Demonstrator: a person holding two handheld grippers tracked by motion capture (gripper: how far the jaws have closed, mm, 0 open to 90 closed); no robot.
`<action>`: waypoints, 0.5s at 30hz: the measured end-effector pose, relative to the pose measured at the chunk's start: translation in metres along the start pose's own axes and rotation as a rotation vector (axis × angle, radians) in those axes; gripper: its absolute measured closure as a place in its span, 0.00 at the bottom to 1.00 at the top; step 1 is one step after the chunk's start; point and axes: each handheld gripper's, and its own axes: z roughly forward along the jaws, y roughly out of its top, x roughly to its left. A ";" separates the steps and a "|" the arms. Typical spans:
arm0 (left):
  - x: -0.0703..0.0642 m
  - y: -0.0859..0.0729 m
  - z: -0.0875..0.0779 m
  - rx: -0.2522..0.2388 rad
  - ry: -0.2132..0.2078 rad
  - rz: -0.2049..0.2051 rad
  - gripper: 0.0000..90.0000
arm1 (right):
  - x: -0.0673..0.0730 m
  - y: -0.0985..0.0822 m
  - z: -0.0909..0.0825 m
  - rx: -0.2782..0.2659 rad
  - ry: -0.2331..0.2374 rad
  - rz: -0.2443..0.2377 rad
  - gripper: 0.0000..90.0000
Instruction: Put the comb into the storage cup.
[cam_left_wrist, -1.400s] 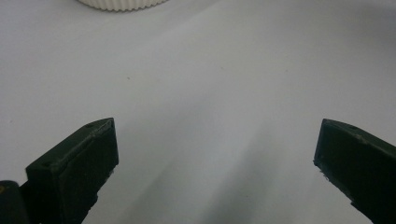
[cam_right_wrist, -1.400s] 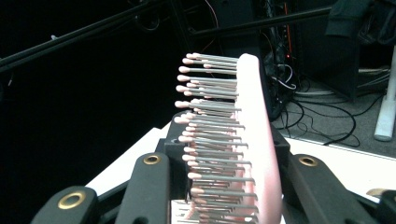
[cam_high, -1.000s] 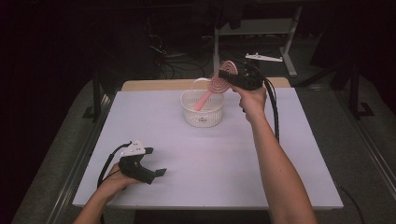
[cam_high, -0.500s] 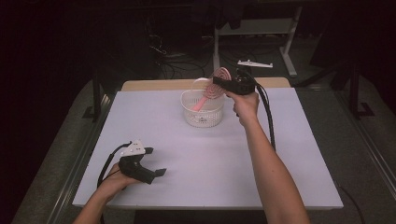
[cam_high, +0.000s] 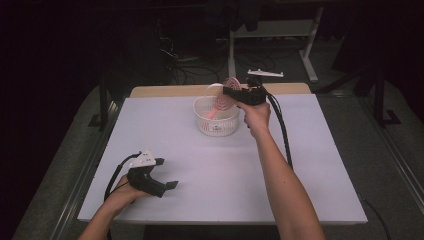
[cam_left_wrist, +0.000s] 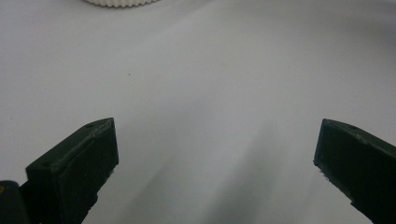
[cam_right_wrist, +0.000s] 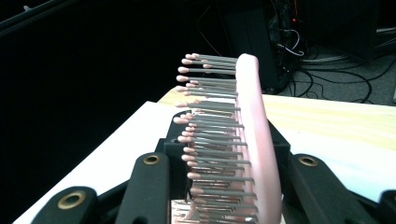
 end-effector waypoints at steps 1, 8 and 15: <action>0.000 0.000 0.000 0.001 0.000 0.001 0.00 | 0.000 0.000 0.001 0.000 -0.001 0.001 0.70; 0.000 0.000 0.000 0.000 -0.002 -0.001 0.00 | -0.005 -0.005 0.004 0.013 -0.003 0.014 0.70; 0.000 0.000 0.000 -0.004 -0.001 -0.004 0.00 | -0.012 -0.006 0.002 0.021 -0.008 0.023 0.69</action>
